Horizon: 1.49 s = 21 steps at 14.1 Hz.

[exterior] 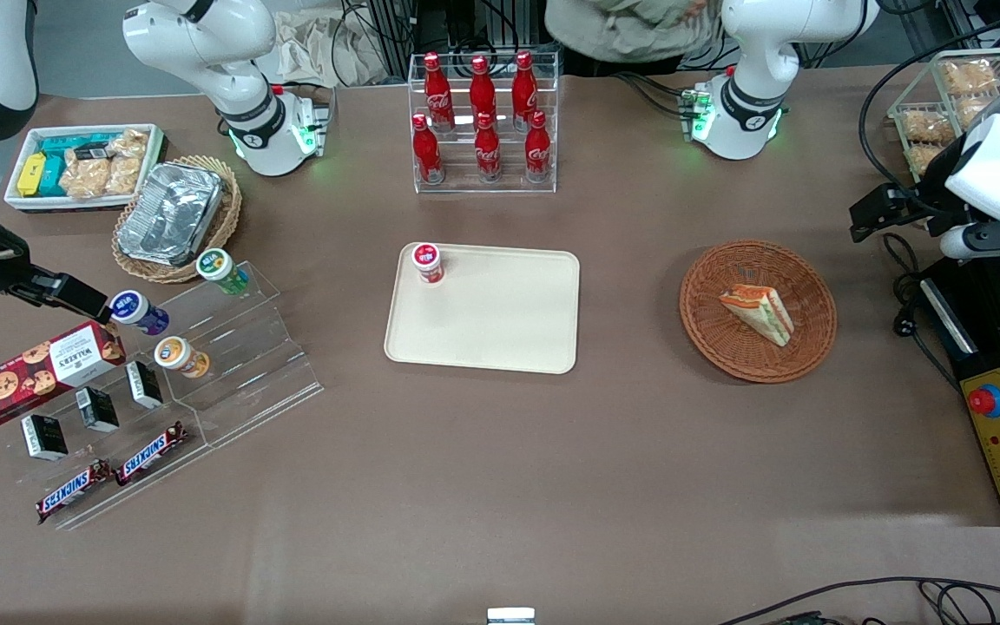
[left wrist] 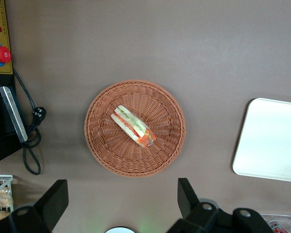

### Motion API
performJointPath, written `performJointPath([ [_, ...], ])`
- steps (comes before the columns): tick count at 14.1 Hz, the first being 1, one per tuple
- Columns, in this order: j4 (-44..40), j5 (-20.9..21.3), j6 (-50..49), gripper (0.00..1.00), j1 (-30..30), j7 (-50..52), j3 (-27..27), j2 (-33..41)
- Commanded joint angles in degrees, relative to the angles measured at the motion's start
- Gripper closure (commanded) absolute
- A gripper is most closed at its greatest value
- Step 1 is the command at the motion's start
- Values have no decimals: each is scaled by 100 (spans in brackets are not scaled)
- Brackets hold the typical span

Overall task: Place sandwich from basket to tray
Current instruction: 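Lower the open left gripper over the wrapped sandwich in the wicker basket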

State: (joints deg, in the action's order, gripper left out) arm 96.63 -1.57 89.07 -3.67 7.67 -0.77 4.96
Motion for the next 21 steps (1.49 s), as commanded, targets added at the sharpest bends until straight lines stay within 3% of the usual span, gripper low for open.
performJointPath([
  [1, -118, 78, -91, 0, 77, 68, -90, -30],
  [5, -57, 139, -144, 0, 60, 85, -82, 14],
  [9, 802, 113, -155, 0, 86, 155, -73, 601],
  [13, 2358, 148, 1522, 0, 60, 1637, -90, 1200],
  [16, 2606, 166, 1858, 0, 51, 2369, -99, 999],
  [21, 4002, 166, 3536, 0, 51, 3133, -99, 754],
])
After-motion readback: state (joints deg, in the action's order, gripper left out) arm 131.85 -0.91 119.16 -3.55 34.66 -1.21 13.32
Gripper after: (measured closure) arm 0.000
